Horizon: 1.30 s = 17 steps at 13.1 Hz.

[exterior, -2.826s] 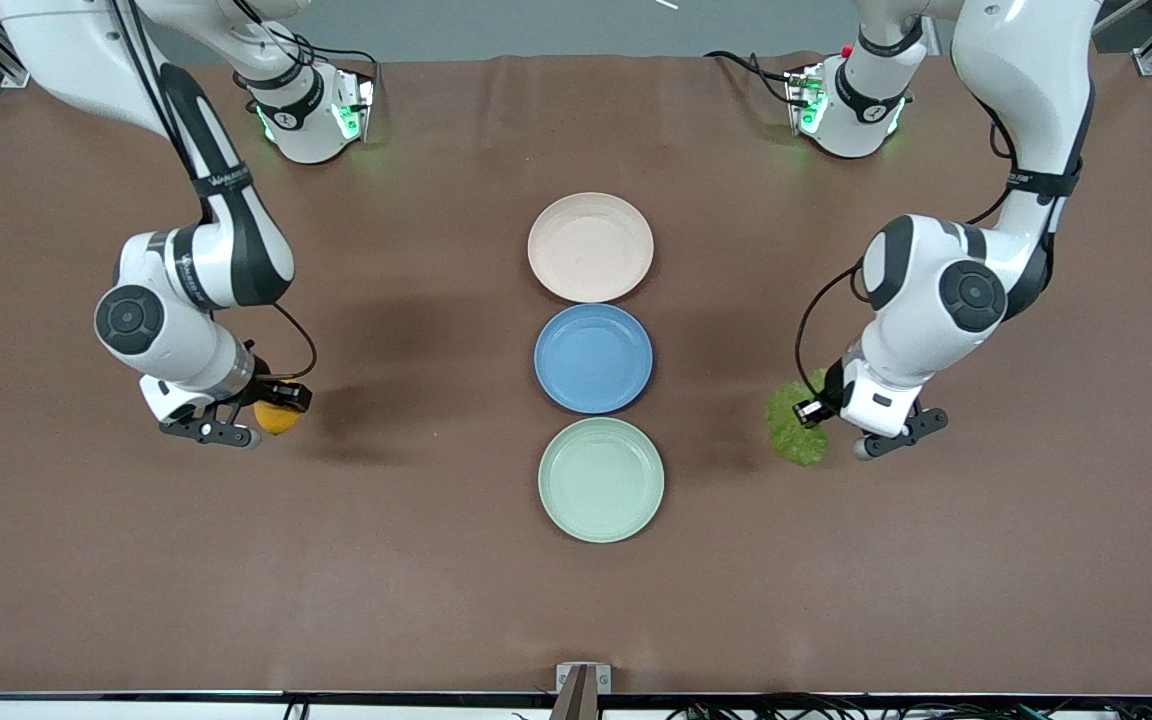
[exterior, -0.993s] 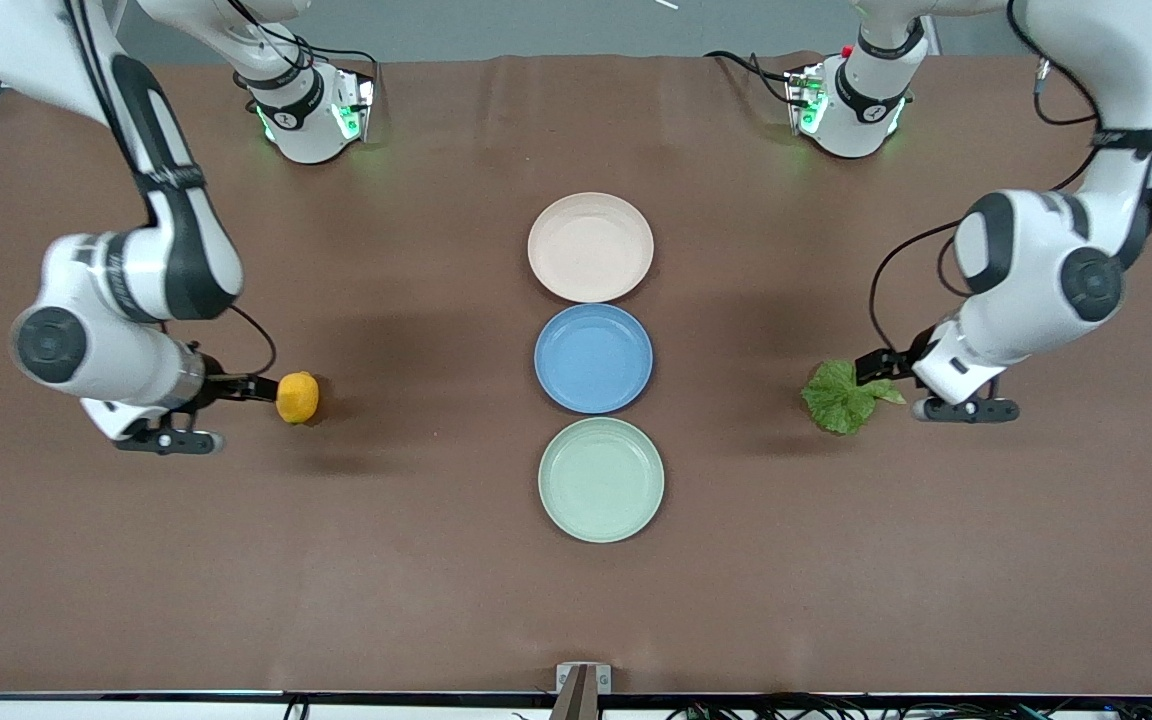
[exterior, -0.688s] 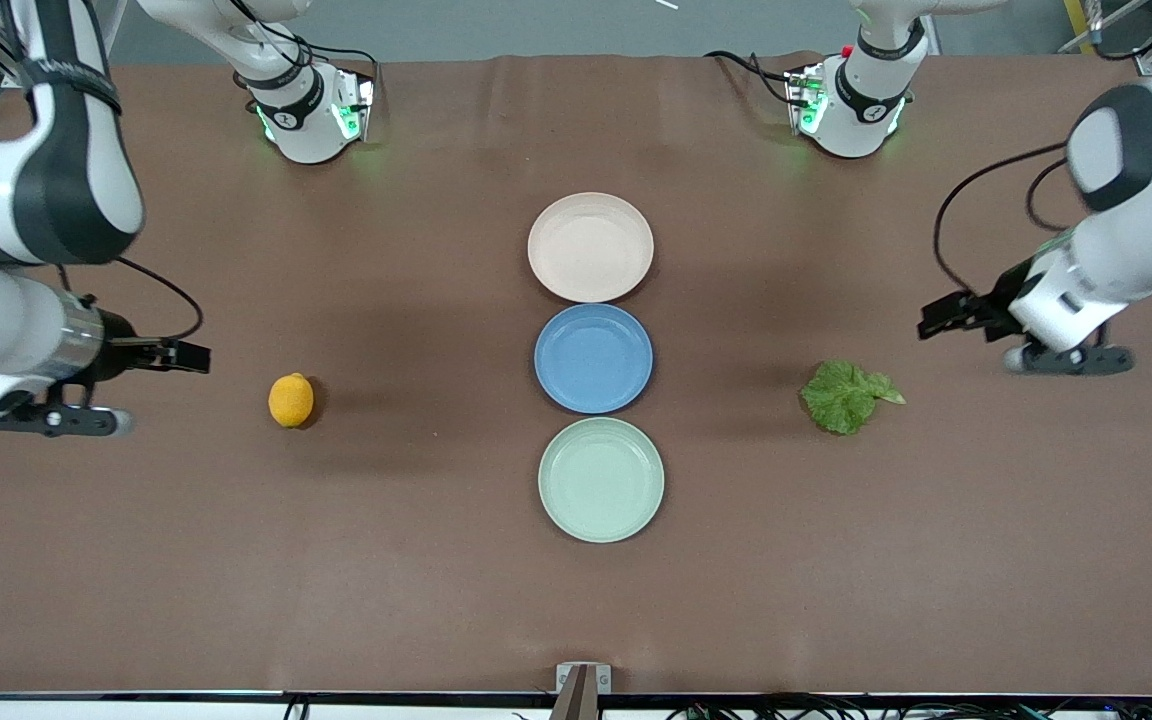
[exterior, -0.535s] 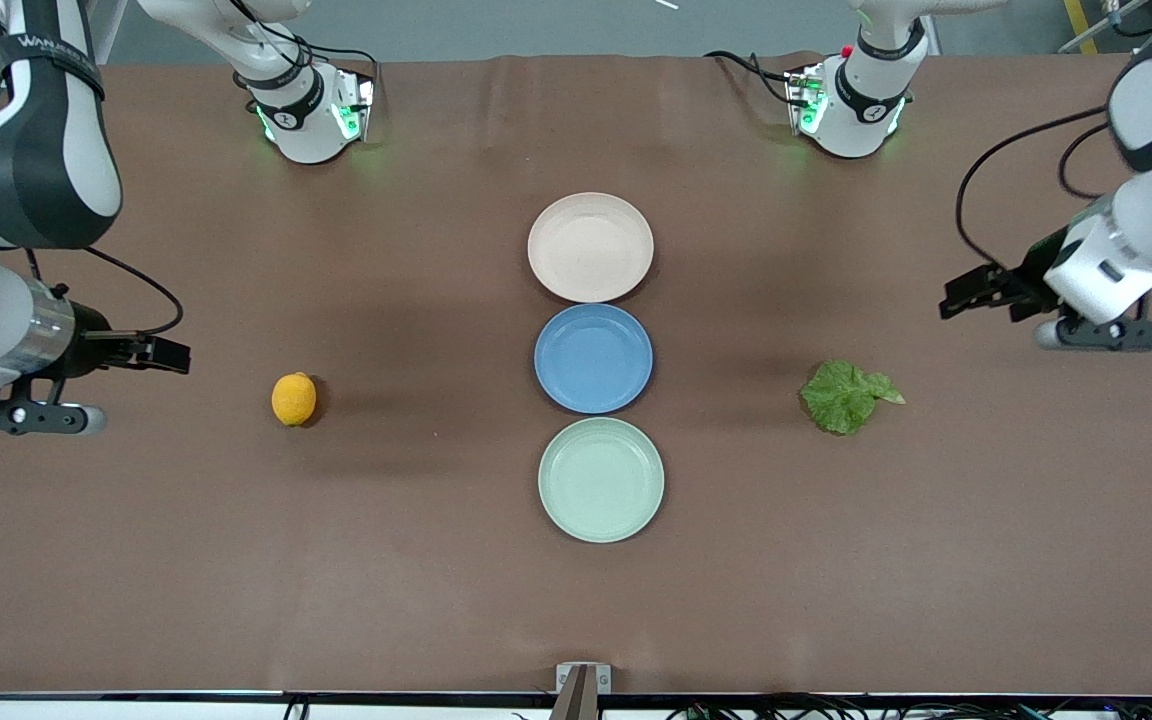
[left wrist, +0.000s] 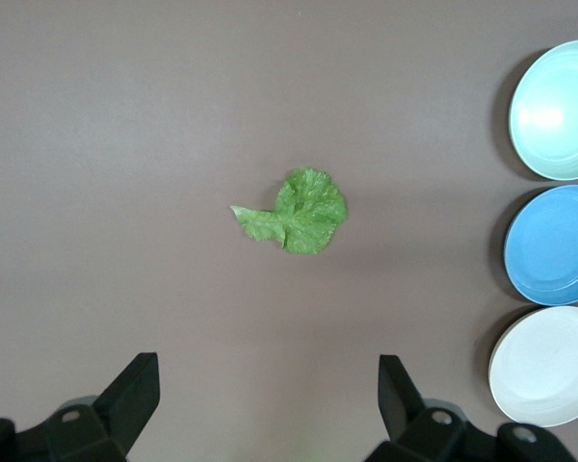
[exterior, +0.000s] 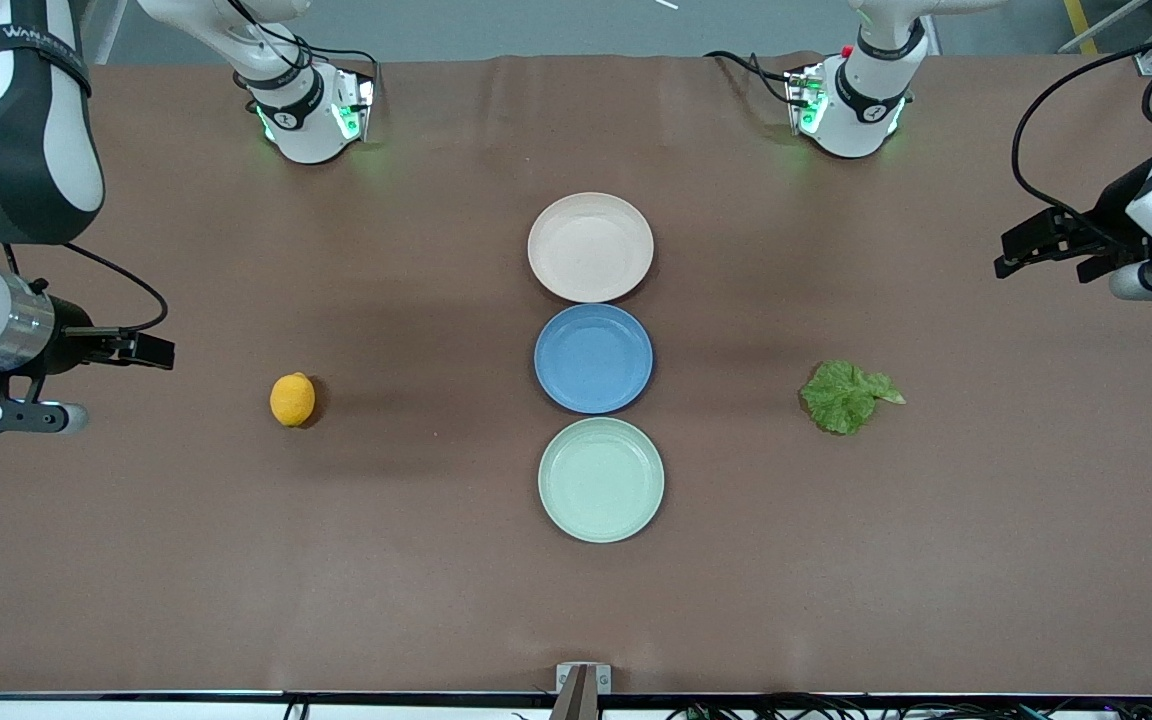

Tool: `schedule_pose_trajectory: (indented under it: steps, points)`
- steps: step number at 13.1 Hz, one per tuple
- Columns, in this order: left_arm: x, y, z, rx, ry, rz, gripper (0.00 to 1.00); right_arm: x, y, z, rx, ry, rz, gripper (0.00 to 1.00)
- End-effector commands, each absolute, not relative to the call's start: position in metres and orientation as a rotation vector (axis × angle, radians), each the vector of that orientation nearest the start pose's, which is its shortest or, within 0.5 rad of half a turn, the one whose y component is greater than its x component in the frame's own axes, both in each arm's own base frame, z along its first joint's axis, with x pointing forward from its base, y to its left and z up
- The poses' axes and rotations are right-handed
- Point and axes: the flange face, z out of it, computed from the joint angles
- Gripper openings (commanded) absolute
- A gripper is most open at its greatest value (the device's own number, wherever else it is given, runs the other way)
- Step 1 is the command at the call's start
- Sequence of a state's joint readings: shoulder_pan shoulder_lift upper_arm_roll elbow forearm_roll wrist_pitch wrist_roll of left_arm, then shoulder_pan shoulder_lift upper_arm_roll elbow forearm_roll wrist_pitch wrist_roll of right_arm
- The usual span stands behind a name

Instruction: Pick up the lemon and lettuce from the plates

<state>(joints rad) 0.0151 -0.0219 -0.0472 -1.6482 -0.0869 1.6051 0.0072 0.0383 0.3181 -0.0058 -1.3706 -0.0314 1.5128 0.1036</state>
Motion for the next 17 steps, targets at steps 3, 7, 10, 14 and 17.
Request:
schedule_pose_trajectory:
  steps: [3, 7, 10, 14, 17]
  points:
    - [0.548, -0.026, 0.621, -3.21, 0.08, 0.006, 1.0, 0.623, -0.026, 0.533, -3.075, 0.051, 0.279, 1.0]
    - [0.546, -0.026, 0.625, -3.211, 0.083, -0.004, 1.0, 0.583, -0.019, 0.557, -3.099, 0.051, 0.232, 1.0]
    - [0.547, -0.022, 0.634, -3.212, 0.072, -0.036, 1.0, 0.55, 0.002, 0.561, -3.11, 0.116, 0.159, 1.0]
    - [0.548, -0.012, 0.644, -3.211, 0.048, -0.072, 1.0, 0.527, -0.002, 0.569, -3.111, 0.131, 0.128, 1.0]
    - [0.549, -0.01, 0.653, -3.207, 0.047, -0.104, 1.0, 0.521, -0.006, 0.58, -3.111, 0.14, 0.106, 1.0]
